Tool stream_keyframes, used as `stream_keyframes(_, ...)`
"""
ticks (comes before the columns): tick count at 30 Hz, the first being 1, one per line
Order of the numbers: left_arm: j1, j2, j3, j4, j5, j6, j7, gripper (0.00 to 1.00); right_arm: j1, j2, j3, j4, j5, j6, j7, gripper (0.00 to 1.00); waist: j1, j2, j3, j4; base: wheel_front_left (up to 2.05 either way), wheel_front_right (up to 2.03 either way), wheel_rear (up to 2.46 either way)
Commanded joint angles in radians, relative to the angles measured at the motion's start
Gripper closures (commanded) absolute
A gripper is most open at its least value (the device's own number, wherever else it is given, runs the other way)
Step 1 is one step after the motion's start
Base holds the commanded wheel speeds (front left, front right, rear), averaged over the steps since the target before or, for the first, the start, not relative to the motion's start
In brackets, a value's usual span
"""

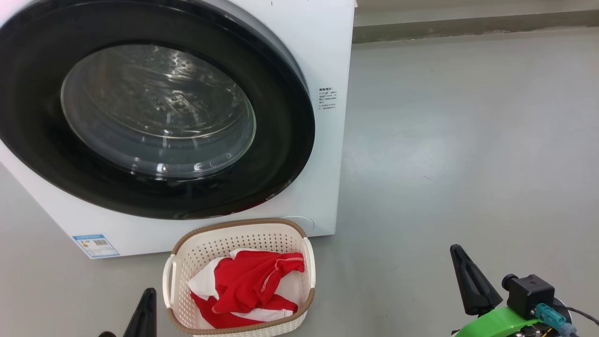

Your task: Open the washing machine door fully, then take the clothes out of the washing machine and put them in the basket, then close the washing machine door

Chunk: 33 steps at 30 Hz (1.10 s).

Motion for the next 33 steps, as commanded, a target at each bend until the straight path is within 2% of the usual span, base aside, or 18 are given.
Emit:
stream_keyframes(1, -0.015, 0.013, 0.012, -0.018, -0.031, -0.005, 0.007, 1.00, -0.024, -0.008, -0.002, -0.024, 0.035, 0.000, 0.005, 1.00, 0.0005, 0.0000, 0.000, 0.001, 0.00, 0.00, 0.00)
stream_keyframes(4, -0.019, 0.009, 0.018, -0.016, -0.062, -0.010, 0.016, 1.00, -0.026, -0.009, -0.005, -0.026, 0.069, 0.000, 0.013, 1.00, 0.0023, 0.0000, -0.002, 0.001, 0.00, 0.00, 0.00)
stream_keyframes(10, -0.026, 0.004, 0.026, -0.010, -0.113, -0.017, 0.030, 1.00, -0.029, -0.011, -0.008, -0.027, 0.124, 0.000, 0.027, 1.00, 0.0002, 0.0000, 0.001, 0.002, 0.00, 0.00, 0.00)
stream_keyframes(33, -0.062, -0.022, 0.063, 0.013, -0.349, -0.051, 0.094, 1.00, -0.047, -0.016, -0.028, -0.033, 0.378, 0.000, 0.090, 1.00, 0.0001, 0.0000, 0.003, 0.008, 0.00, 0.00, 0.00)
